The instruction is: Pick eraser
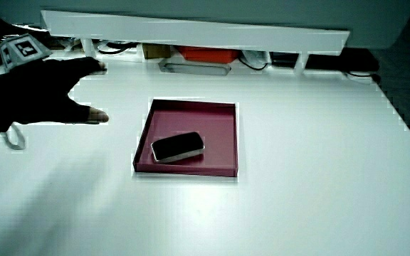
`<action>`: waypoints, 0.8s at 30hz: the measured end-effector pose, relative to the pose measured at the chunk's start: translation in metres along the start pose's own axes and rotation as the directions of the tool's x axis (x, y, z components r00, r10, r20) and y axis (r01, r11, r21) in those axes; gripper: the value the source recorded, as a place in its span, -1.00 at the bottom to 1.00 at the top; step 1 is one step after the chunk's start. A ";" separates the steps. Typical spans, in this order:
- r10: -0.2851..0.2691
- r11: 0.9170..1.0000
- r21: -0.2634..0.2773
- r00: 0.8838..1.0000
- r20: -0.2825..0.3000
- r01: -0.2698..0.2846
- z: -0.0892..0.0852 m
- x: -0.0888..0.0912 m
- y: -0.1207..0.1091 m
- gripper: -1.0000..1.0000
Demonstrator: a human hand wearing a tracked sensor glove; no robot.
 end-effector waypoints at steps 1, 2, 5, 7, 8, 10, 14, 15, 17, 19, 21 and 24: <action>-0.015 1.000 0.002 0.999 0.036 0.015 -0.004 -0.002 0.004 0.00; -0.004 1.000 -0.003 0.999 0.049 0.004 -0.007 -0.003 0.007 0.00; 0.038 0.999 -0.033 0.994 0.099 -0.035 -0.013 0.003 0.017 0.00; -0.011 1.000 -0.020 0.995 0.099 0.013 -0.023 -0.001 0.029 0.00; -0.053 0.998 -0.015 0.995 0.087 0.055 -0.028 -0.003 0.035 0.00; 0.015 0.999 -0.043 0.995 0.096 -0.011 -0.035 0.001 0.041 0.00; -0.018 0.999 -0.033 0.999 0.049 0.020 -0.054 0.003 0.059 0.00; -0.135 0.991 -0.003 0.989 0.056 0.136 -0.067 -0.007 0.071 0.00; -0.005 0.999 -0.040 0.999 0.050 0.007 -0.072 0.005 0.072 0.00; 0.022 0.999 -0.045 1.000 0.019 -0.021 -0.077 0.012 0.075 0.00; 0.043 0.998 -0.055 0.999 0.023 -0.042 -0.085 0.012 0.082 0.00; 0.055 0.998 -0.045 0.998 0.026 -0.053 -0.098 0.012 0.089 0.00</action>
